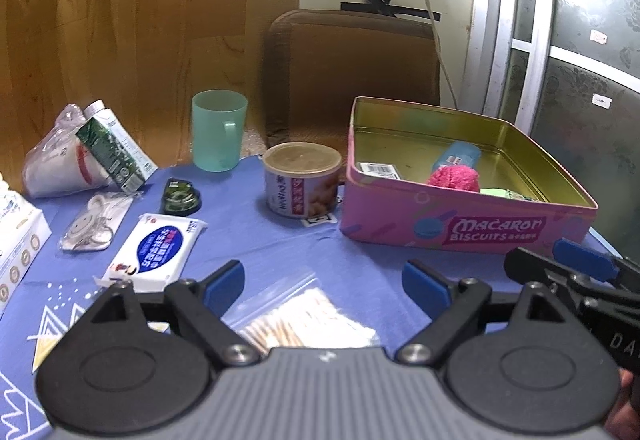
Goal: Organize soft objects
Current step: 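Grasp the clear bag of cotton swabs with the left tool, then carry the cotton-swab bag into the pink tin and open the left tool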
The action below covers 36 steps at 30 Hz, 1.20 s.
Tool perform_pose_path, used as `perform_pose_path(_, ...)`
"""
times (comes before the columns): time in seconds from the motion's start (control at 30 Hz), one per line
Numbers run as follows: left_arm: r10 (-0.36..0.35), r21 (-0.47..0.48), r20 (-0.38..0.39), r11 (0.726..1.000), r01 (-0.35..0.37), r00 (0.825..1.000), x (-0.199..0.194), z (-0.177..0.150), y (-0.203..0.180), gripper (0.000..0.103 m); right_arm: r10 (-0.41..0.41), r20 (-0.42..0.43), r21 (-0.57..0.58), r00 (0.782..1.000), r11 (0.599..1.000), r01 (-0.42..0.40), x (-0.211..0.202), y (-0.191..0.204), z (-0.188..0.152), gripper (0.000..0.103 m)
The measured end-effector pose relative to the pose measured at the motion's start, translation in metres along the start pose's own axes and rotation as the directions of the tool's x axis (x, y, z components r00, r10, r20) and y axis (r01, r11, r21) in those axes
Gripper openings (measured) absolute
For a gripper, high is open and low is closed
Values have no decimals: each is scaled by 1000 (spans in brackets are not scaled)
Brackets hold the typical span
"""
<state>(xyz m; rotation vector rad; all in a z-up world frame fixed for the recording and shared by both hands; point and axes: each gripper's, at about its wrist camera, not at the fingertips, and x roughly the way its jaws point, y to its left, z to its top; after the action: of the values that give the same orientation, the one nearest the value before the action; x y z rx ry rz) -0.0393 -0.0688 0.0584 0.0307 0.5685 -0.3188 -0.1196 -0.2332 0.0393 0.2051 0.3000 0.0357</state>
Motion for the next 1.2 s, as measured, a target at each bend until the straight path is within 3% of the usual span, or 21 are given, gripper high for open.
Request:
perform_pose_path(0.23, 29, -69, 1, 997, -29, 1000, -2, -8, 39, 89, 51, -60, -31, 997, 998, -53, 7, 15, -5, 75)
perform_pose_path(0.4, 63, -216, -54, 974, -74, 997, 2, -20, 90, 85, 179, -182, -80, 967, 977, -196, 19, 38, -15, 75)
perform_pose_path(0.53, 38, -291, -81, 955, -60, 996, 0, -26, 111, 84, 223, -247, -156, 943, 951, -266, 33, 66, -26, 84)
perform_pose_path(0.7, -75, -319, -89, 947, 43, 993, -2, -28, 108, 84, 240, -304, -214, 922, 926, -312, 51, 88, -32, 84)
perform_pose_path(0.73, -110, -315, -99, 946, 74, 989, -1, -28, 105, 84, 225, -318, -237, 921, 922, -307, 54, 92, -36, 78)
perform_pose_path(0.77, -139, -313, -109, 945, 98, 984, 2, -28, 101, 84, 216, -332, -253, 918, 918, -307, 57, 94, -40, 61)
perform_pose_path(0.8, -169, -313, -122, 942, 124, 978, 5, -29, 97, 84, 211, -327, -265, 921, 915, -304, 58, 95, -43, 60)
perform_pose_path(0.87, -221, -319, -145, 933, 166, 964, 13, -31, 89, 79, 213, -307, -268, 928, 916, -299, 53, 93, -45, 53)
perform_pose_path(0.9, -210, -303, -136, 939, 161, 968, 13, -31, 84, 70, 218, -304, -251, 927, 921, -299, 52, 88, -44, 53)
perform_pose_path(0.93, -228, -291, -141, 940, 180, 963, 15, -31, 79, 54, 229, -298, -222, 927, 928, -300, 50, 84, -44, 52)
perform_pose_path(1.0, -299, -320, -130, 915, 246, 945, 17, -28, 75, 36, 240, -290, -180, 927, 937, -299, 46, 76, -43, 51)
perform_pose_path(1.03, -329, -331, -123, 903, 274, 936, 17, -26, 71, 33, 238, -279, -177, 930, 940, -293, 45, 74, -44, 50)
perform_pose_path(1.1, -336, -308, -97, 905, 293, 937, 14, -17, 60, 33, 232, -247, -177, 941, 944, -279, 40, 72, -43, 50)
perform_pose_path(1.2, -362, -230, -40, 910, 344, 931, 6, 6, 37, 33, 197, -132, -219, 971, 950, -222, 29, 67, -34, 50)
